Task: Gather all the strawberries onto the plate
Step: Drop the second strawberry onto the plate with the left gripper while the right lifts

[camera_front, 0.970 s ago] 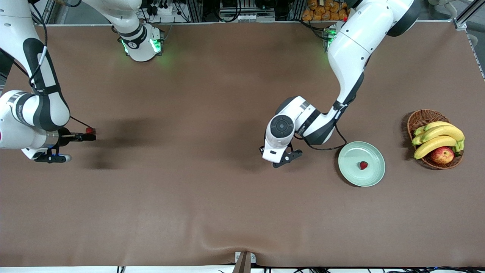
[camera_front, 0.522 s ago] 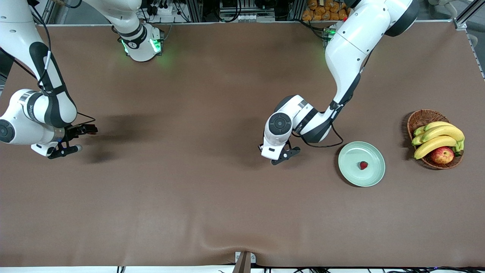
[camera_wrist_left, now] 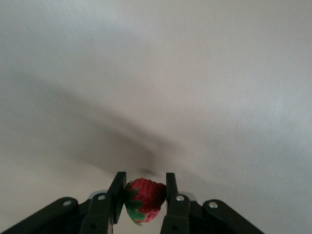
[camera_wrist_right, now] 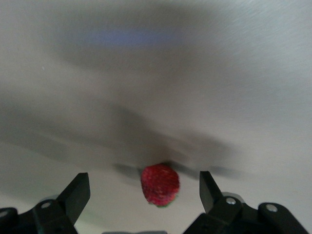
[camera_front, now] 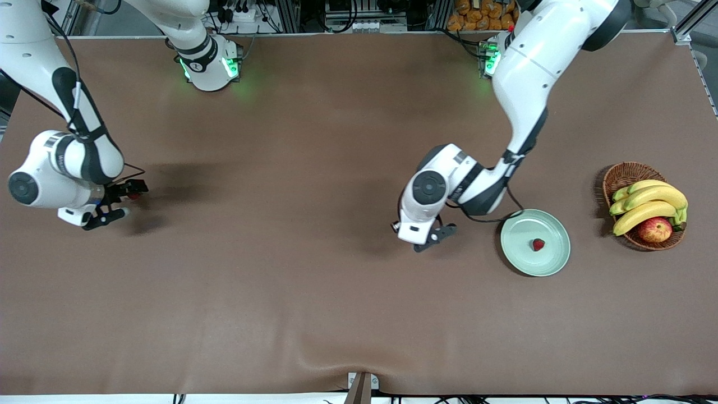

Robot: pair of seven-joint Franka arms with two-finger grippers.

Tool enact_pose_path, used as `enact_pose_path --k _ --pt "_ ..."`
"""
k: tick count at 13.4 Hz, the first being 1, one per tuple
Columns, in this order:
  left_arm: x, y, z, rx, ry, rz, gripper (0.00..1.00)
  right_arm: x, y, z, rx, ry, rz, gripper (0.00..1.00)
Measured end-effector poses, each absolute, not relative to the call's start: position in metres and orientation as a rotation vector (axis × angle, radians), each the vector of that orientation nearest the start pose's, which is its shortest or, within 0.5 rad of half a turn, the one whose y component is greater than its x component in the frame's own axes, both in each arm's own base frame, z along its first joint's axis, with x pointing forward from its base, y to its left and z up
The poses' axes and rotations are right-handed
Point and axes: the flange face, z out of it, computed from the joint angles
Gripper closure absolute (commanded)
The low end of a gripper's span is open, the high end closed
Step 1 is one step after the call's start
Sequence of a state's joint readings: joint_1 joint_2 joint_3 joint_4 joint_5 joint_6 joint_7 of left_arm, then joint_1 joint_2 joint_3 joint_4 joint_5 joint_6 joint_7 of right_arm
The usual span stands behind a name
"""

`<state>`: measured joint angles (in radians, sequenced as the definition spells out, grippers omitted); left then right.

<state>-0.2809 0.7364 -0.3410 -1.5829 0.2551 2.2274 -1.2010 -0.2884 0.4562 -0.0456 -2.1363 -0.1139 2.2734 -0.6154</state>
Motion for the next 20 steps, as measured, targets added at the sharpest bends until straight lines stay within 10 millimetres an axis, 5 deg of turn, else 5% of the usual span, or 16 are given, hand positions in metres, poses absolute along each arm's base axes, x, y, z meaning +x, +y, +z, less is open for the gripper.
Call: enact_pose_path --k 3,6,7,9,10,11,14,18,20 --pt "0.625 -0.296 0.269 -3.020 -0.698 0.047 1.00 0.499 -0.177 0.163 -2.988 -0.571 0.511 0.00" --pt "0.650 -0.199 0.277 -3.007 -0.561 0.122 1.00 0.499 -0.177 0.163 -2.990 -0.573 0.508 0.00" --pt "0.653 -0.172 0.270 -3.007 -0.531 0.153 1.00 0.499 -0.178 0.163 -2.991 -0.574 0.507 0.24" --pt "0.654 -0.132 0.258 -3.011 -0.477 0.202 0.94 0.498 -0.181 0.163 -2.993 -0.564 0.507 1.00" --pt "0.654 -0.117 0.253 -3.012 -0.456 0.220 0.92 0.497 -0.184 0.163 -2.995 -0.558 0.505 1.00" --pt "0.652 -0.102 0.248 -3.009 -0.435 0.238 0.75 0.497 -0.187 0.165 -3.001 -0.557 0.498 1.00" --pt "0.644 -0.076 0.230 -2.990 -0.365 0.278 0.00 0.498 -0.190 0.168 -3.010 -0.556 0.491 1.00" --pt "0.644 -0.075 0.234 -3.015 -0.226 0.275 0.00 0.507 -0.191 0.175 -3.029 -0.567 0.449 1.00" --pt "0.649 -0.071 0.258 -3.016 -0.200 0.242 0.00 0.531 -0.184 0.191 -3.054 -0.626 0.359 1.00"
